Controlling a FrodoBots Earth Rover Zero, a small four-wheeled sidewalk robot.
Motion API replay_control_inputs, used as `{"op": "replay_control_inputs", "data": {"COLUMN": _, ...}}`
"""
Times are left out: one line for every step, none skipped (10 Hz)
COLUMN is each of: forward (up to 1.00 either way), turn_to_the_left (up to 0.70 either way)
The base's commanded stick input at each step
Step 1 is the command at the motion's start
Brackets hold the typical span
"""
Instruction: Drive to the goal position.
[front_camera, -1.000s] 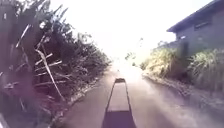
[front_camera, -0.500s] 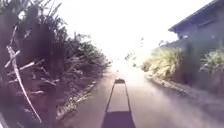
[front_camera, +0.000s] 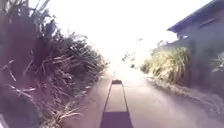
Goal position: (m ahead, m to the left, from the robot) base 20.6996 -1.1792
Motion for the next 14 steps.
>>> {"op": "replay_control_inputs", "data": {"forward": 0.85, "turn_to_the_left": 0.00}}
{"op": "replay_control_inputs", "data": {"forward": 0.85, "turn_to_the_left": 0.00}}
{"op": "replay_control_inputs", "data": {"forward": 0.85, "turn_to_the_left": 0.00}}
{"op": "replay_control_inputs", "data": {"forward": 0.85, "turn_to_the_left": 0.00}}
{"op": "replay_control_inputs", "data": {"forward": 0.85, "turn_to_the_left": 0.00}}
{"op": "replay_control_inputs", "data": {"forward": 0.85, "turn_to_the_left": 0.00}}
{"op": "replay_control_inputs", "data": {"forward": 0.85, "turn_to_the_left": 0.00}}
{"op": "replay_control_inputs", "data": {"forward": 0.85, "turn_to_the_left": 0.00}}
{"op": "replay_control_inputs", "data": {"forward": 0.85, "turn_to_the_left": 0.00}}
{"op": "replay_control_inputs", "data": {"forward": 0.85, "turn_to_the_left": 0.00}}
{"op": "replay_control_inputs", "data": {"forward": 0.85, "turn_to_the_left": 0.00}}
{"op": "replay_control_inputs", "data": {"forward": 0.72, "turn_to_the_left": 0.00}}
{"op": "replay_control_inputs", "data": {"forward": 0.47, "turn_to_the_left": 0.00}}
{"op": "replay_control_inputs", "data": {"forward": 0.22, "turn_to_the_left": 0.00}}
